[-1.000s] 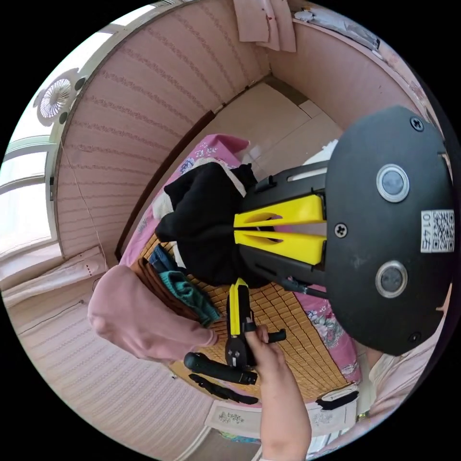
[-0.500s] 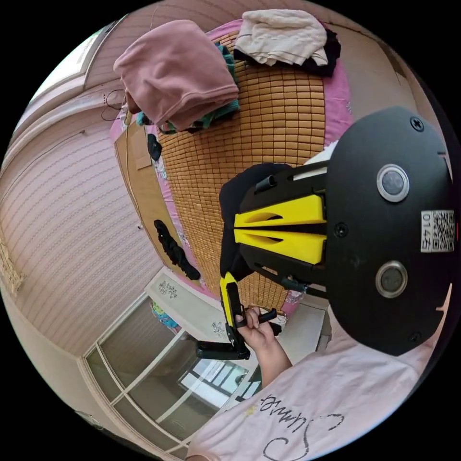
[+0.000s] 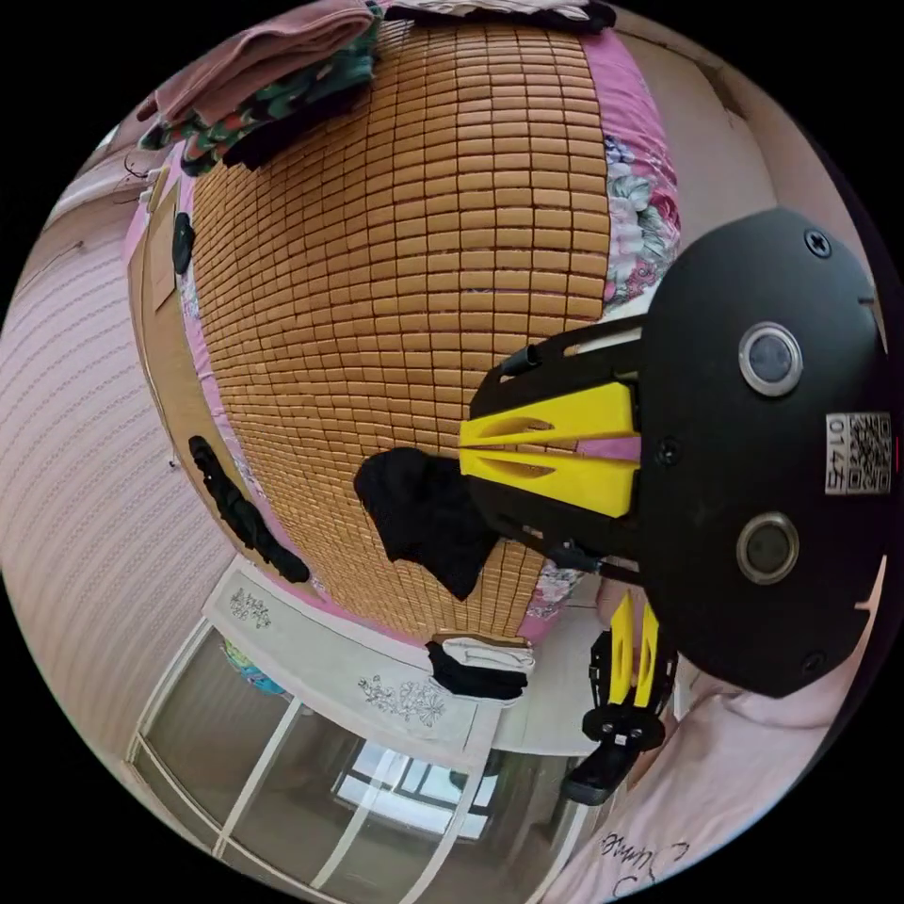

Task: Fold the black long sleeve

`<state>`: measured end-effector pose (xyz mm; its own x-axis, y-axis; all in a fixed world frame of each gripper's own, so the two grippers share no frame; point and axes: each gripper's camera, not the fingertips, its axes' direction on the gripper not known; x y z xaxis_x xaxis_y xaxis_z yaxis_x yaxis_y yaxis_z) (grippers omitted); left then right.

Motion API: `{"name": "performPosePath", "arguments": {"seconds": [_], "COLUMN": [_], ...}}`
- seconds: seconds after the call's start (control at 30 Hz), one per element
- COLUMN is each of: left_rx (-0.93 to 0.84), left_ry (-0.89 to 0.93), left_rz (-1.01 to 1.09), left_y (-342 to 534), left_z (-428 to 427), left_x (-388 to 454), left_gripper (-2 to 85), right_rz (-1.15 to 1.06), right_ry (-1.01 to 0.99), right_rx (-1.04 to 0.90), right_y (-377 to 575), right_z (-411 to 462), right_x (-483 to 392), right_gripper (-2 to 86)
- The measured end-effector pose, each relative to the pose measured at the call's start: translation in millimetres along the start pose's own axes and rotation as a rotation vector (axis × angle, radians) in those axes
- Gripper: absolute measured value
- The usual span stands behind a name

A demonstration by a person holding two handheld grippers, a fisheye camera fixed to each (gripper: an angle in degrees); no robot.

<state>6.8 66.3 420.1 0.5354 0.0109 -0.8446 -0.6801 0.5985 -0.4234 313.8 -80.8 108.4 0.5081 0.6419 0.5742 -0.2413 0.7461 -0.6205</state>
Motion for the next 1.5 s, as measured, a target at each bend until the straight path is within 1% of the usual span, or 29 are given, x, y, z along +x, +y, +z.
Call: {"name": "performPosePath", "arguments": {"seconds": [0.07, 0.1, 0.17, 0.2, 0.27, 0.37, 0.43, 0.5, 0.53, 0.57, 0.63, 0.7, 0.8, 0.83, 0.87, 0.93, 0.97, 1.03, 1.13, 1.23, 1.33, 1.43, 1.5], "left_rx": [0.003, 0.013, 0.077, 0.097, 0.168, 0.232, 0.273, 0.310, 0.325, 0.336, 0.343, 0.356, 0.341, 0.267, 0.143, -0.019, -0.057, -0.048, 0.006, 0.073, 0.123, 0.098, 0.071], "left_ry": [-0.024, -0.029, -0.112, -0.141, -0.268, -0.346, -0.356, -0.364, -0.388, -0.411, -0.424, -0.426, -0.452, -0.472, -0.530, -0.638, -0.701, -0.753, -0.731, -0.677, -0.636, -0.646, -0.620], "left_rz": [-0.136, -0.179, -0.341, -0.374, -0.447, -0.549, -0.601, -0.590, -0.576, -0.571, -0.592, -0.591, -0.517, -0.471, -0.442, -0.408, -0.401, -0.384, -0.356, -0.411, -0.437, -0.424, -0.426], "left_y": [35, 44, 82, 91, 127, 164, 181, 193, 200, 207, 216, 220, 218, 212, 204, 193, 189, 186, 184, 181, 171, 155, 148], "left_z": [3, 2, -12, -16, -30, -46, -56, -63, -65, -66, -68, -70, -68, -62, -52, -40, -36, -34, -30, -31, -35, -27, -20], "left_x": [-21, -29, -60, -66, -84, -91, -86, -77, -71, -66, -61, -55, -46, -44, -44, -43, -42, -39, -39, -53, -76, -108, -132], "left_gripper": [4.6, 4.6, 4.6, 4.6, 4.4, 4.2, 4.2, 4.2, 4.2, 4.3, 4.4, 4.9, 6.3, 6.4, 6.4, 6.5, 6.5, 6.6, 6.6, 7.8, 10.2, 11.5, 11.4], "right_rz": [-0.115, -0.137, -0.129, -0.130, -0.113, -0.064, -0.063, -0.082, -0.087, -0.099, -0.131, -0.181, -0.234, -0.242, -0.255, -0.281, -0.300, -0.329, -0.361, -0.361, -0.354, -0.367, -0.335], "right_ry": [0.020, 0.037, 0.068, 0.058, 0.019, -0.047, -0.031, 0.027, 0.096, 0.165, 0.241, 0.257, 0.242, 0.234, 0.225, 0.223, 0.224, 0.232, 0.241, 0.240, 0.239, 0.292, 0.313], "right_rx": [-0.074, -0.093, -0.135, -0.139, -0.138, -0.174, -0.178, -0.142, -0.103, -0.044, 0.023, 0.074, 0.077, 0.069, 0.049, 0.009, -0.010, -0.016, 0.010, -0.027, -0.062, -0.111, -0.196], "right_y": [15, 19, 29, 31, 43, 65, 84, 103, 114, 125, 136, 143, 148, 149, 150, 151, 150, 146, 136, 120, 105, 94, 88], "right_z": [49, 62, 108, 118, 148, 169, 171, 169, 169, 170, 174, 181, 202, 213, 226, 246, 257, 270, 288, 315, 342, 372, 393], "right_x": [-15, -18, -17, -15, -6, 6, 5, 3, 3, 3, 0, -5, -11, -12, -13, -16, -18, -22, -26, -25, -25, -27, -24], "right_gripper": [2.3, 2.8, 5.8, 6.3, 7.8, 9.1, 9.4, 9.5, 9.9, 12.4, 15.5, 16.8, 16.8, 16.6, 16.1, 14.9, 13.9, 12.4, 10.9, 13.4, 13.8, 12.9, 9.8]}}
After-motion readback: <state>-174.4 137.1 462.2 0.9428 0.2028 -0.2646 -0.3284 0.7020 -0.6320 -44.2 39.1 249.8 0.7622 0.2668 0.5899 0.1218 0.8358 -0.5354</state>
